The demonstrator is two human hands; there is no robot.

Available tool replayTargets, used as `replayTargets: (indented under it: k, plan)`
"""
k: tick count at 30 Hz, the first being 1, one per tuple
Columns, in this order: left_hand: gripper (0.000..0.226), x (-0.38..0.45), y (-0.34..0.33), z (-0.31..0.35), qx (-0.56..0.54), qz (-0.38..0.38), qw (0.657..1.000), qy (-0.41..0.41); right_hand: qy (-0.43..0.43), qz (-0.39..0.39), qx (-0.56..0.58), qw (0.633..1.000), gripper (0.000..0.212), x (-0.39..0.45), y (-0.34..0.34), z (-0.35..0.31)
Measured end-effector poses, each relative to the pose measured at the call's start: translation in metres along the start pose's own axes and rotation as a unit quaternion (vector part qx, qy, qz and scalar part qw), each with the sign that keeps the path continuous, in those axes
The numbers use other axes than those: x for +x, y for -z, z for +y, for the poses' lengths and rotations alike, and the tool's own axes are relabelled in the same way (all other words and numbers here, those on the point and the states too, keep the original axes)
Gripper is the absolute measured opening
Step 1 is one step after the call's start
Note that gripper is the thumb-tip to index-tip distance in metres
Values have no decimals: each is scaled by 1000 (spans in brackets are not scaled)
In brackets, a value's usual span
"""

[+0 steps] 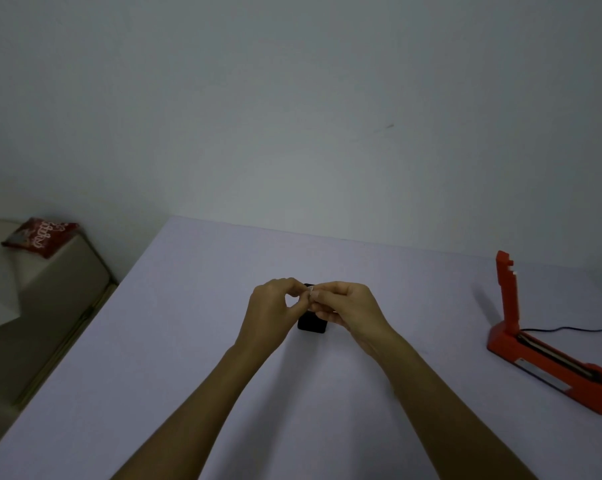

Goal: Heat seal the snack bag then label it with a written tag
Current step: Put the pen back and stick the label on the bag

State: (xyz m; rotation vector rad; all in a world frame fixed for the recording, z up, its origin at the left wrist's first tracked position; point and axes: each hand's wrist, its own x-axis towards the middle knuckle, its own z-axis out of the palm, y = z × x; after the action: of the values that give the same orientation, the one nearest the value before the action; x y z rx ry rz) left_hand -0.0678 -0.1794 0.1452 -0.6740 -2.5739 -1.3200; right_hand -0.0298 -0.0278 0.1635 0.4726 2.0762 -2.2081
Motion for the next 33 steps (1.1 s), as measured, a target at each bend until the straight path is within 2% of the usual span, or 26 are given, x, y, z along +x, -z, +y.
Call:
replayTargets:
  k: [13,25,29,33]
  plan:
    - [13,-3,-3,-3,-8,-11,999,31,-19,36,-18,999,13,7,-3,11]
    - [6,-18,-12,-39,-49,-29,984,169,-168,67,41,983,14,14,6,89]
    - [9,-25,-16,-47,-52,-31,977,207,-243,103,21,964,13,16,11,127]
    - [10,-30,-21,-54,-47,-36,972,228,-282,103,-54,952,10,12,12,152]
